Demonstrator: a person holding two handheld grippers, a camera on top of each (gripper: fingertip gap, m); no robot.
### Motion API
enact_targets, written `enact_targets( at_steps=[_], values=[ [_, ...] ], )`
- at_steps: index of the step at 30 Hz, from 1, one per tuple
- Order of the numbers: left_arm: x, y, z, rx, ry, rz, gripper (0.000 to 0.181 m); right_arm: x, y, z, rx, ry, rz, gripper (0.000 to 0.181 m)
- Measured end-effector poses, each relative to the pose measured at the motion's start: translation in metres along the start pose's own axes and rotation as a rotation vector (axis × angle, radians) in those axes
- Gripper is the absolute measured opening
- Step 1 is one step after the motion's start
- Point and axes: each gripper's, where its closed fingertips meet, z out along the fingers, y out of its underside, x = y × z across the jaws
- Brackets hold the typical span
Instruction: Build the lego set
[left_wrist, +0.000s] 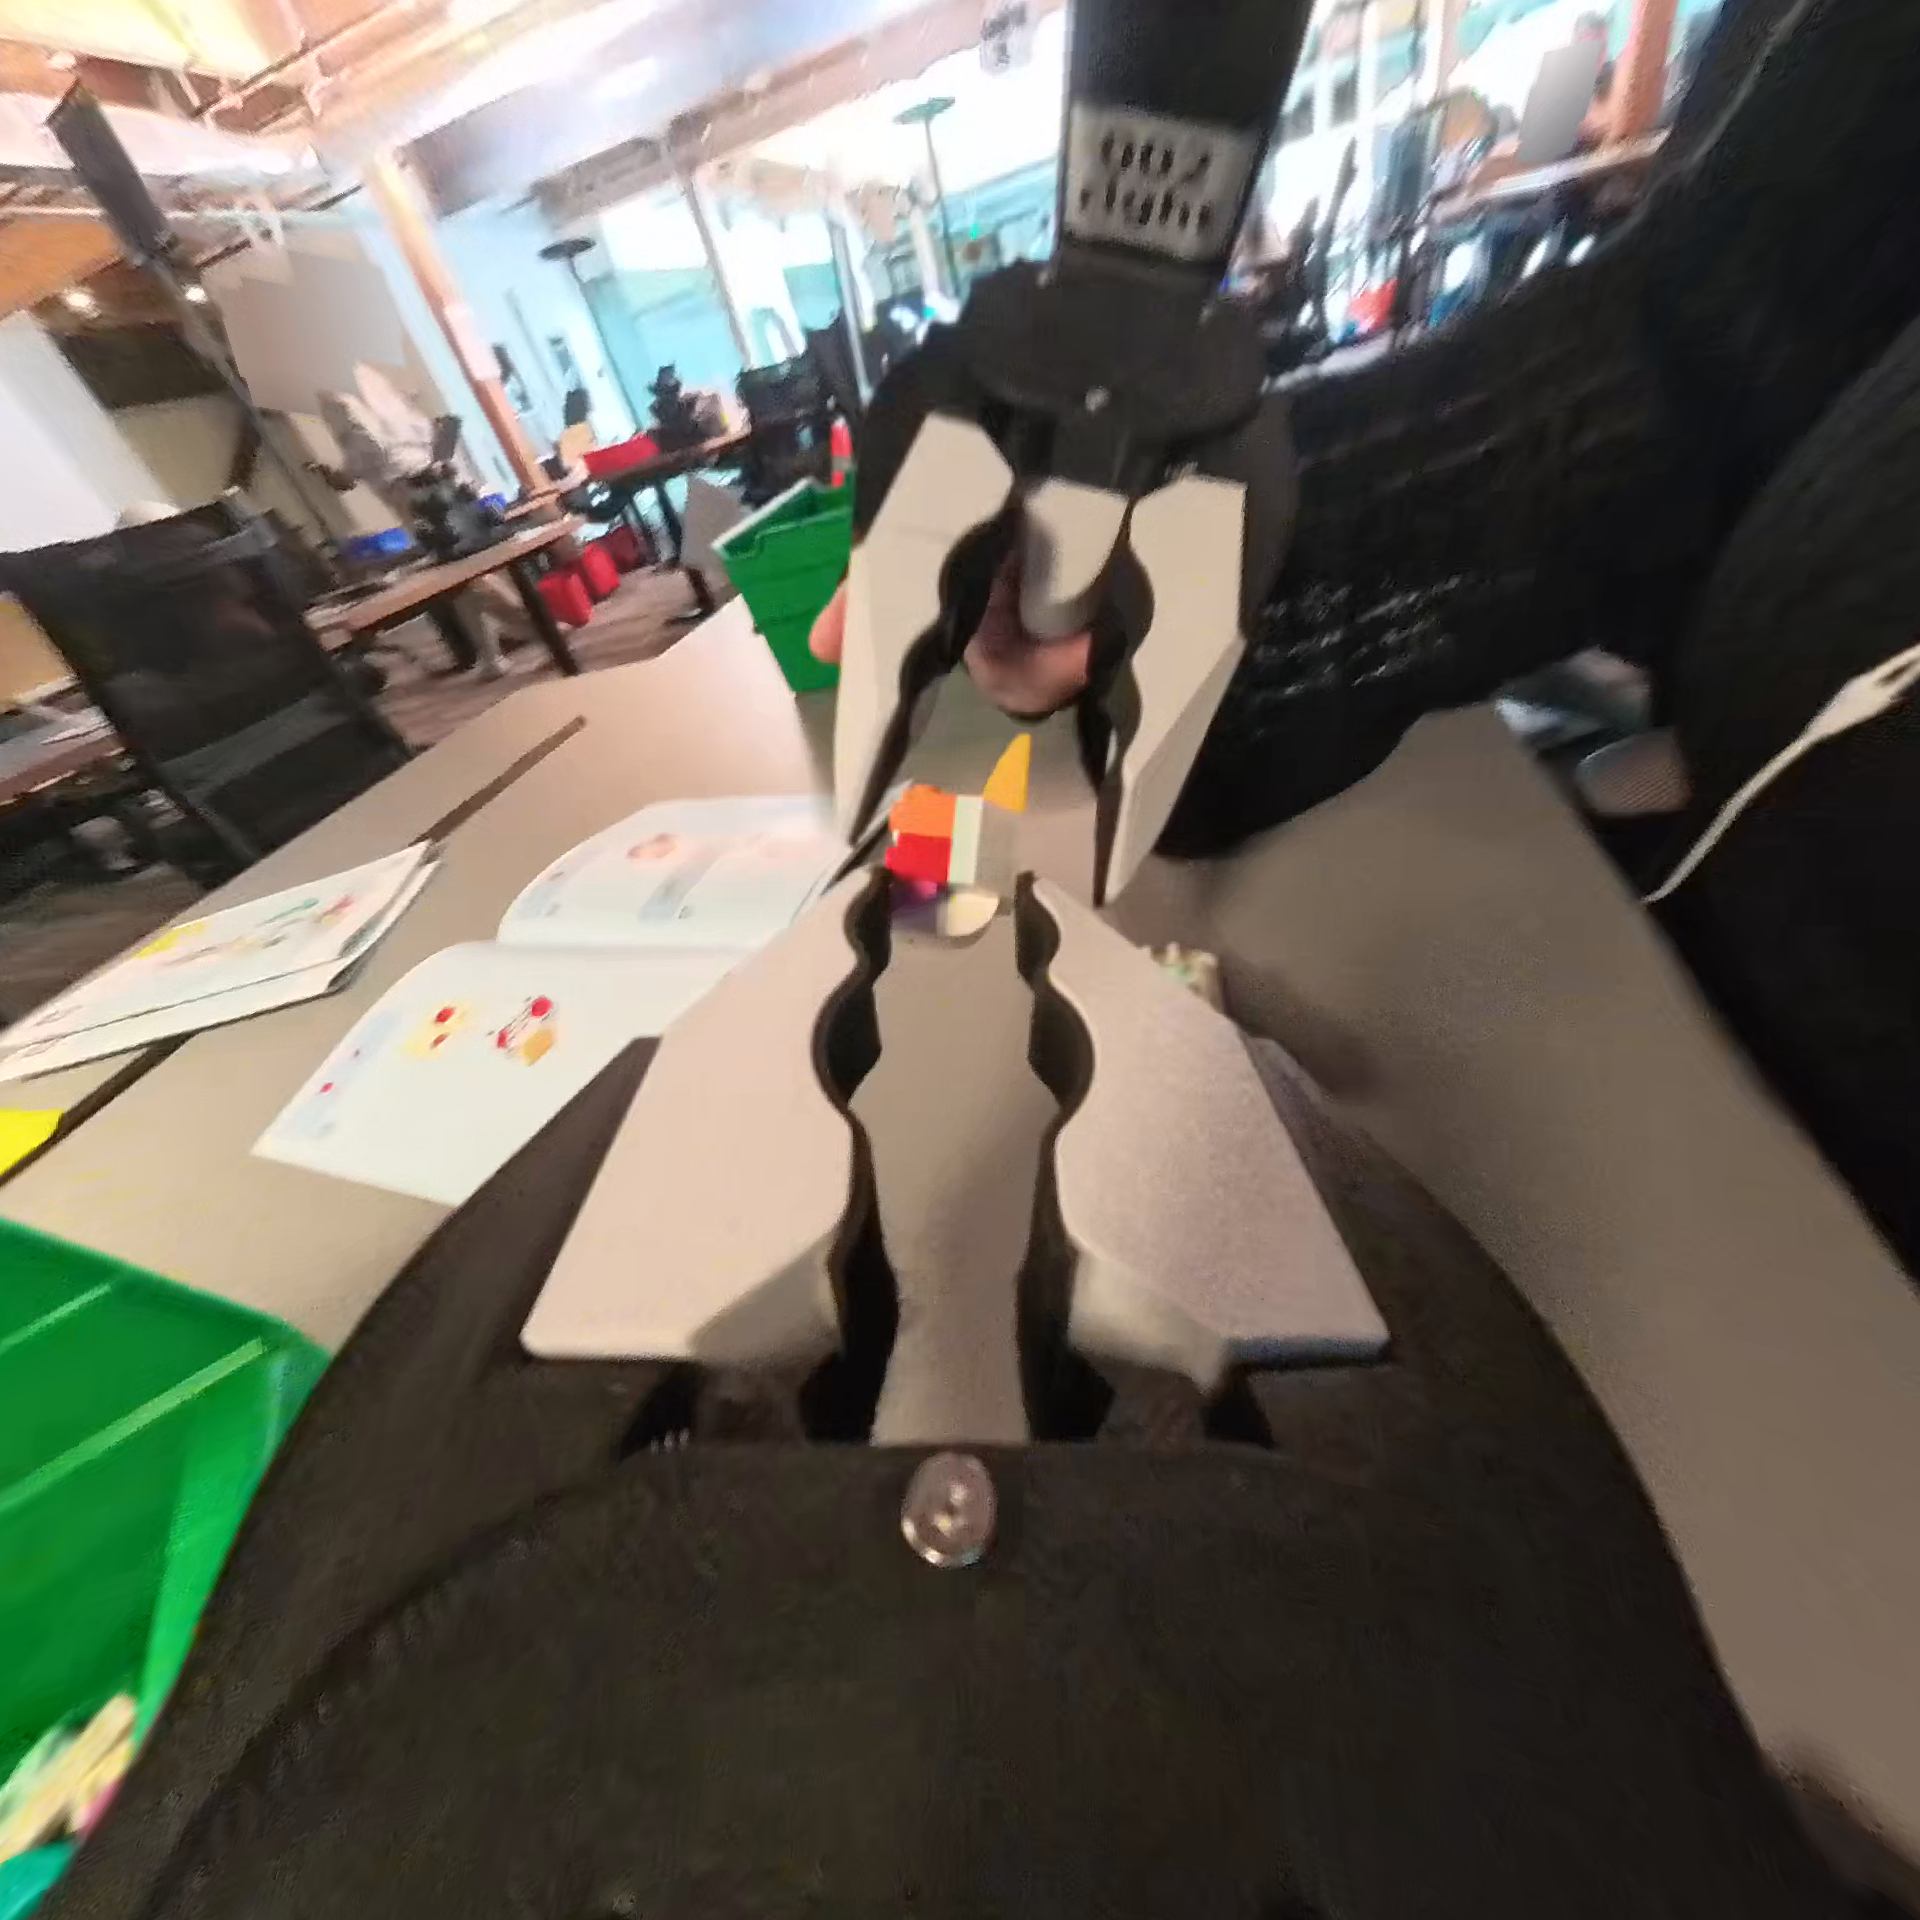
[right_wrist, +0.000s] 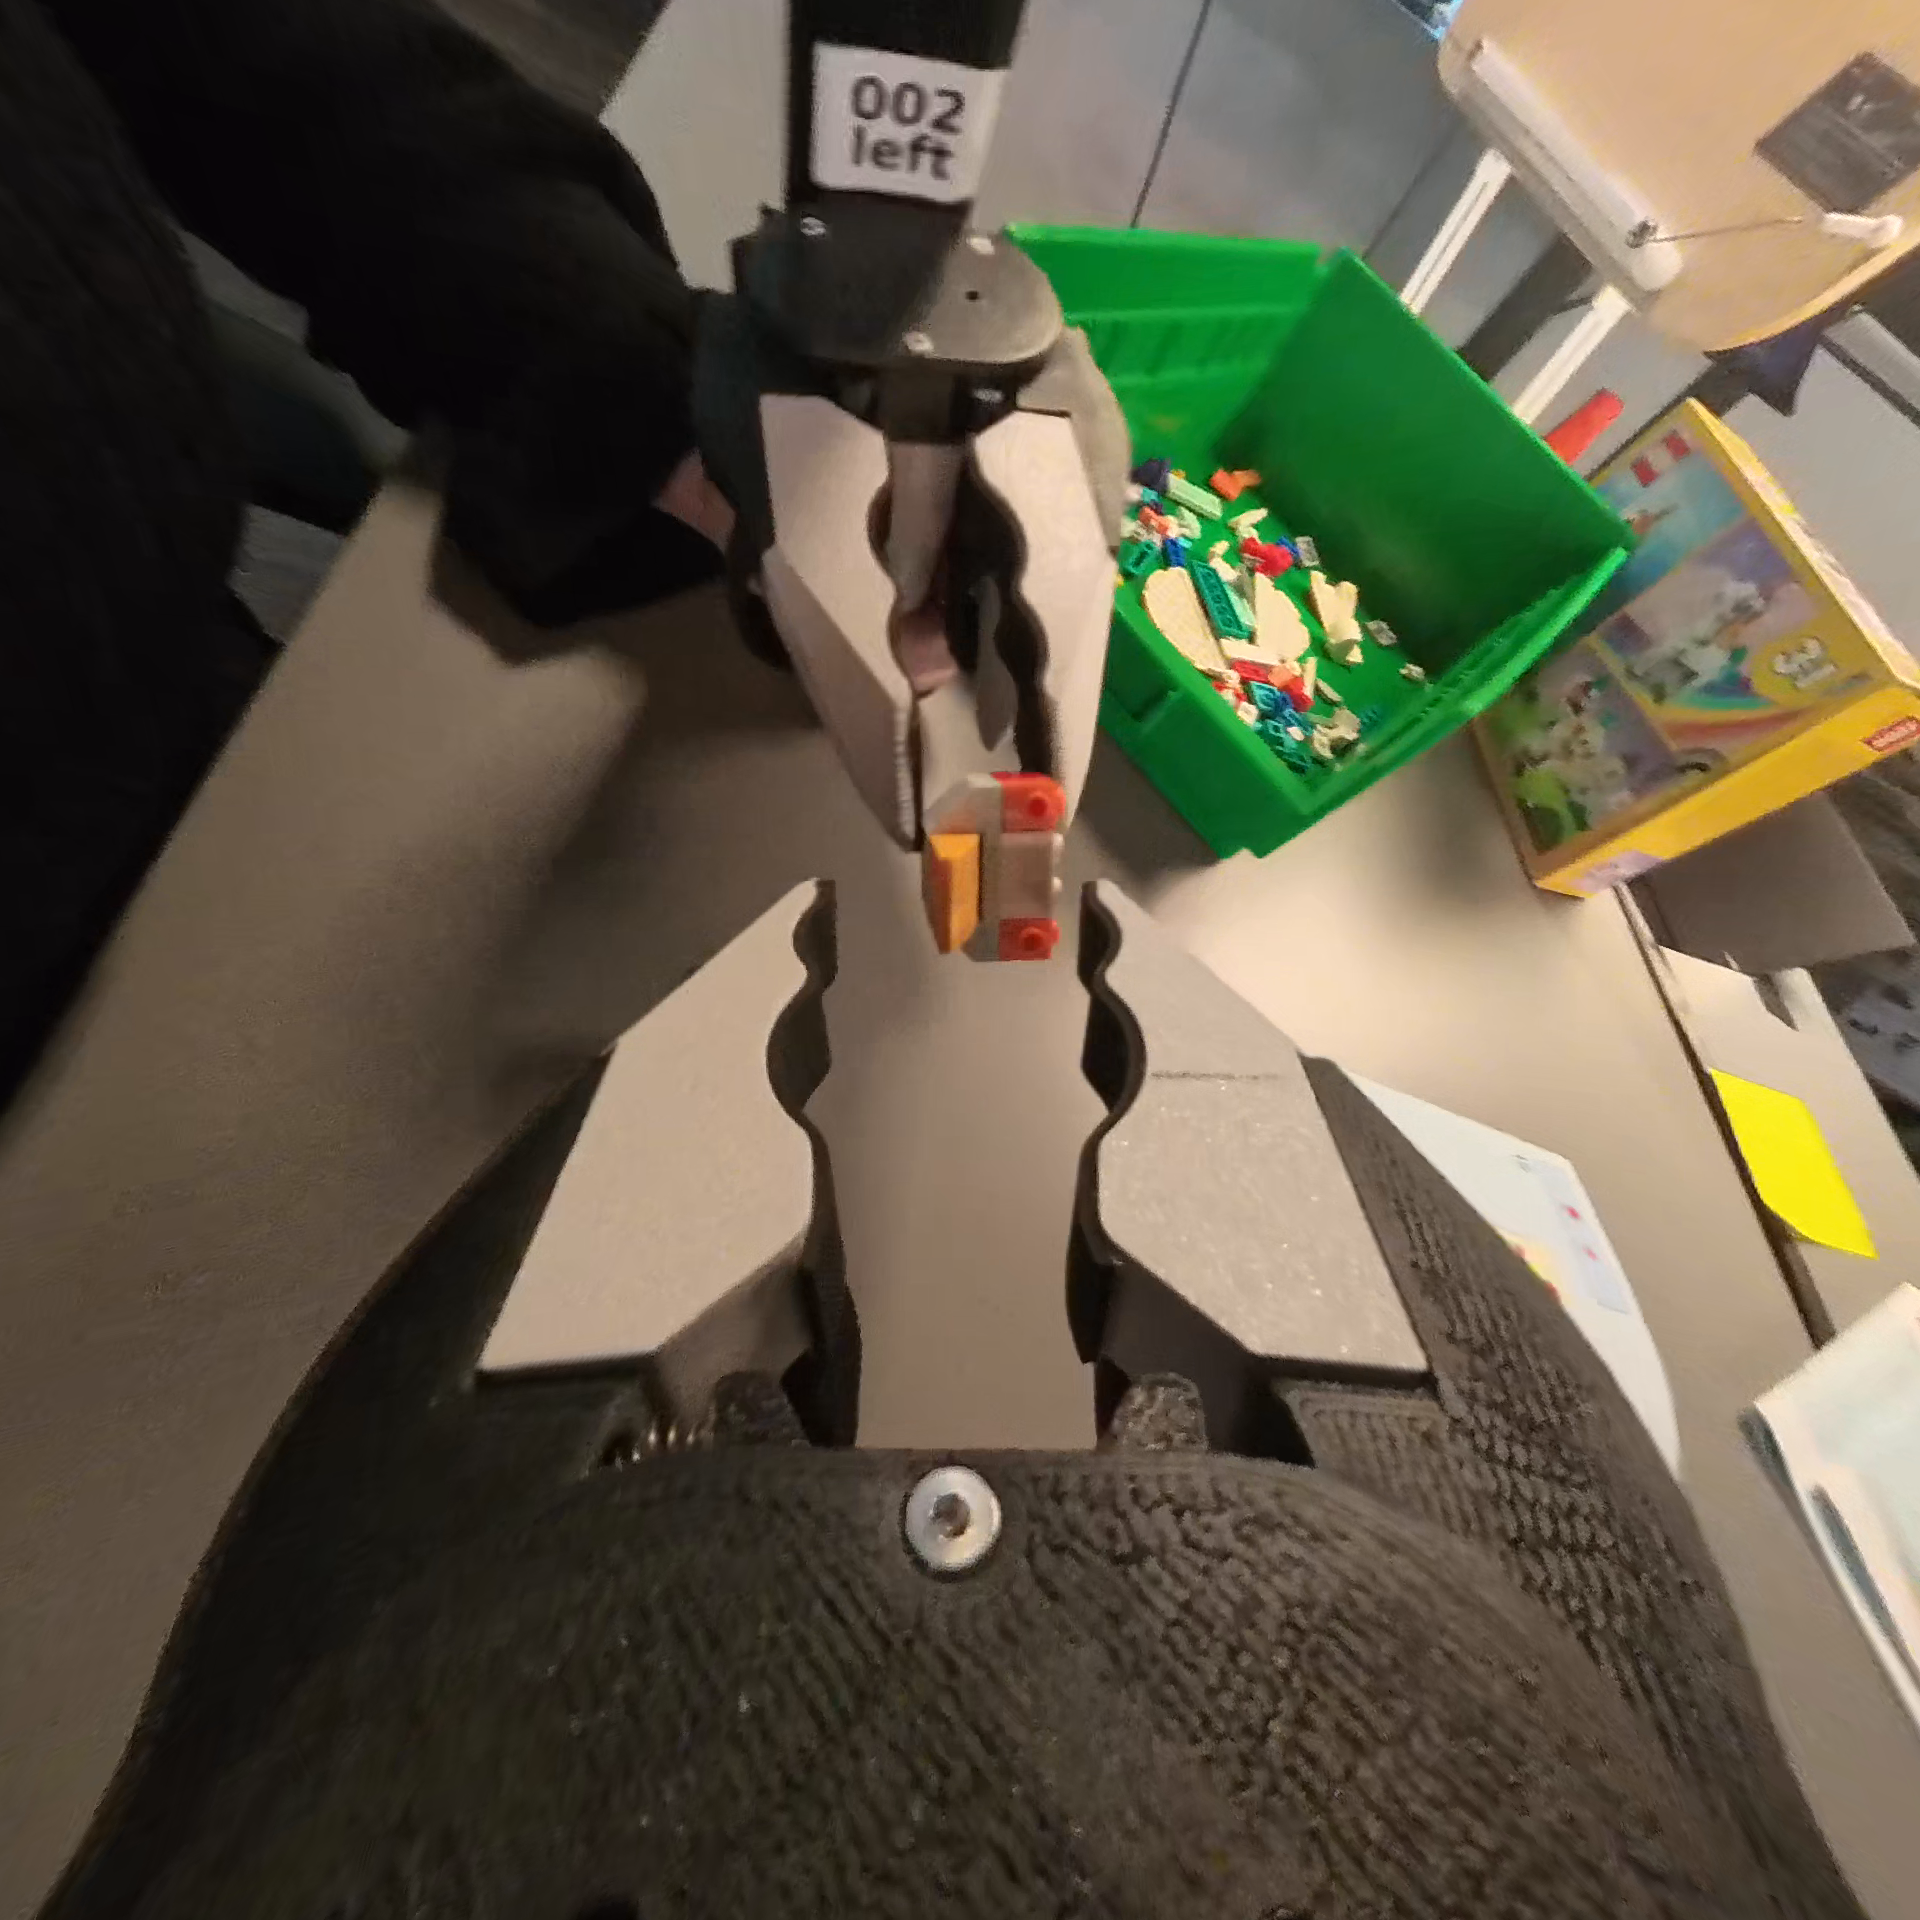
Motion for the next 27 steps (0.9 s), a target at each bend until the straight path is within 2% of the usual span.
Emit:
enact_targets(
  at_steps=[1,4,8,10,12,14,17,21,24,27],
  values=[
    [0.003,-0.003,0.0,0.02,0.021,-0.011,0.022,-0.005,0.0,0.001,0.005,-0.021,-0.006,0.041],
    [0.018,-0.006,0.004,0.035,0.104,-0.006,0.023,-0.012,-0.002,-0.001,0.024,-0.034,-0.033,0.025],
    [0.024,-0.011,0.015,0.064,0.109,-0.002,0.023,-0.014,0.0,-0.015,0.038,-0.032,0.017,0.025],
    [0.019,-0.013,0.022,0.075,0.046,0.015,0.035,-0.012,0.007,-0.023,0.009,-0.002,0.03,0.025],
    [0.015,-0.012,0.027,0.07,-0.002,0.042,0.046,-0.002,0.025,-0.037,-0.083,0.069,0.02,0.025],
    [0.01,-0.008,0.029,0.045,-0.037,0.049,0.048,0.009,0.054,-0.056,-0.233,0.121,0.046,0.025],
    [0.004,-0.008,0.028,0.043,-0.069,0.026,0.049,0.014,0.092,-0.087,-0.425,0.116,0.155,0.025],
    [-0.005,-0.006,0.027,0.034,-0.109,-0.004,0.049,0.019,0.127,-0.116,-0.61,0.122,0.24,0.025],
    [-0.009,-0.004,0.026,0.023,-0.129,-0.016,0.048,0.03,0.125,-0.115,-0.604,0.179,0.151,0.025],
    [-0.012,-0.002,0.027,0.009,-0.136,-0.063,0.048,0.043,0.101,-0.097,-0.525,0.292,-0.083,0.025]
  ],
)
